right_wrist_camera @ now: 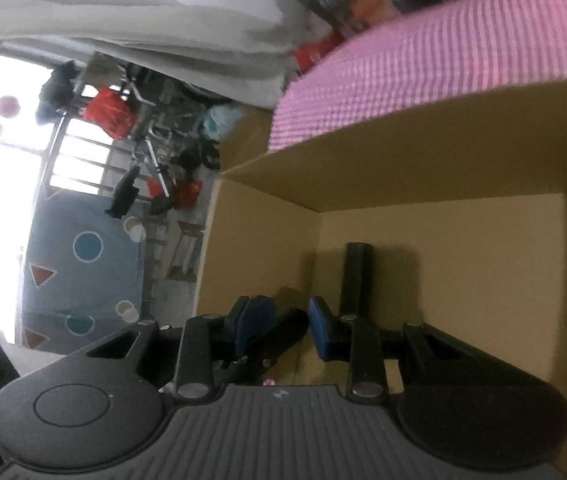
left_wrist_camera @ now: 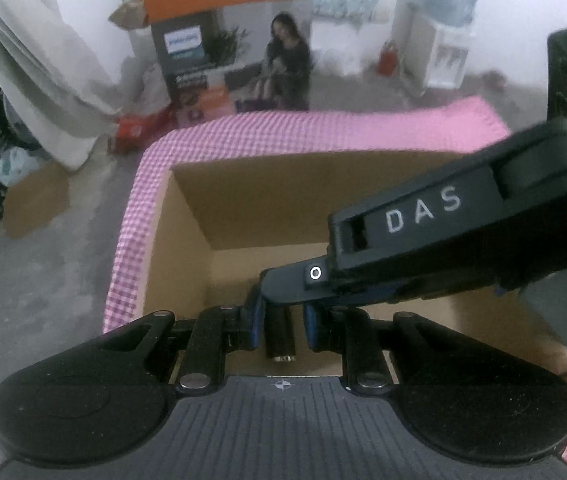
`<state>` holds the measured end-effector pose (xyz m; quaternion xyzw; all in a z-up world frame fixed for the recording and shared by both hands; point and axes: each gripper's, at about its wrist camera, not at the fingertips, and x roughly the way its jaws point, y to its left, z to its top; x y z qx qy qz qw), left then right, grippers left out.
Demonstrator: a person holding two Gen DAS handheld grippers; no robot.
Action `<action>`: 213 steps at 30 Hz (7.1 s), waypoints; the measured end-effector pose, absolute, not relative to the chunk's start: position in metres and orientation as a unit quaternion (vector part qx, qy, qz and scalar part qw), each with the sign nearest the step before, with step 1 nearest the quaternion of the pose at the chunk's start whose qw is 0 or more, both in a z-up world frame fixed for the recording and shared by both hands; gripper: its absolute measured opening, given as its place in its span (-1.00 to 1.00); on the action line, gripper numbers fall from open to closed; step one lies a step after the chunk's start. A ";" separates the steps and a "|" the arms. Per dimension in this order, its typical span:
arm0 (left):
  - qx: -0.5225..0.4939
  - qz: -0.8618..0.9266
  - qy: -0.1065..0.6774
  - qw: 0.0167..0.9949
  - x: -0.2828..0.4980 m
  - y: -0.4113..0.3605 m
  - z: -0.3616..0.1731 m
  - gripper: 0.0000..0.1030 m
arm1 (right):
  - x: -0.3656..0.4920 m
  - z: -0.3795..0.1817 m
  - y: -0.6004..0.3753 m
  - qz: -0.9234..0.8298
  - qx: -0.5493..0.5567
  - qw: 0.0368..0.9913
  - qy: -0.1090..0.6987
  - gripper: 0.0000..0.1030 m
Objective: Organize rigid objects
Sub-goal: 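Carry the black cylinder into the cardboard box and open the right gripper, then move the empty right gripper back toward the pink bowl, then grasp the green-and-white tube in the pink bowl with the right gripper, then carry the green-and-white tube into the box and open the right gripper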
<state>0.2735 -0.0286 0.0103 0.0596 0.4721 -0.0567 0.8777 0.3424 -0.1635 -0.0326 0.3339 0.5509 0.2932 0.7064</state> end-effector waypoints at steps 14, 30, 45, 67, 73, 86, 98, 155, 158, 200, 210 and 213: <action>0.020 -0.057 0.446 0.893 0.249 -0.014 0.035 -0.18 | 0.333 -0.020 -0.188 0.293 0.360 0.707 0.534 -0.16; -0.079 -0.103 0.323 0.937 0.103 -0.005 0.086 1.00 | 0.124 0.080 -0.265 0.285 0.257 0.861 0.334 1.00; -0.111 -0.154 0.367 0.911 0.061 0.005 0.015 1.00 | 0.028 0.045 -0.206 0.126 0.033 0.944 0.304 1.00; -0.041 -0.198 0.378 0.903 0.047 -0.006 -0.017 1.00 | 0.043 0.005 -0.209 0.148 0.138 0.921 0.333 1.00; -0.015 -0.195 0.382 0.903 0.046 -0.011 -0.019 0.92 | 0.043 -0.019 -0.208 0.173 0.189 0.893 0.371 1.00; 0.033 -0.188 0.415 0.890 0.054 -0.031 -0.033 0.04 | 0.058 -0.041 -0.211 0.235 0.302 0.828 0.409 0.31; 0.006 -0.210 0.441 0.872 0.045 -0.032 -0.031 -0.34 | 0.053 -0.058 -0.223 0.248 0.348 0.798 0.424 0.10; -0.006 -0.233 0.444 0.865 0.047 -0.045 -0.026 -0.70 | 0.067 -0.083 -0.230 0.247 0.400 0.753 0.460 -0.30; -0.005 -0.231 0.433 0.871 0.042 -0.046 -0.019 -0.70 | 0.062 -0.074 -0.231 0.254 0.398 0.759 0.449 -0.30; -0.059 -0.145 0.395 0.905 0.188 -0.017 0.041 -0.71 | 0.256 0.018 -0.194 0.331 0.315 0.757 0.468 -0.29; -0.066 -0.110 0.485 0.865 0.268 -0.003 0.004 -0.71 | 0.344 -0.042 -0.177 0.313 0.338 0.698 0.548 -0.28; -0.057 -0.090 0.494 0.863 0.282 -0.004 -0.002 -0.70 | 0.358 -0.050 -0.170 0.305 0.336 0.696 0.557 -0.26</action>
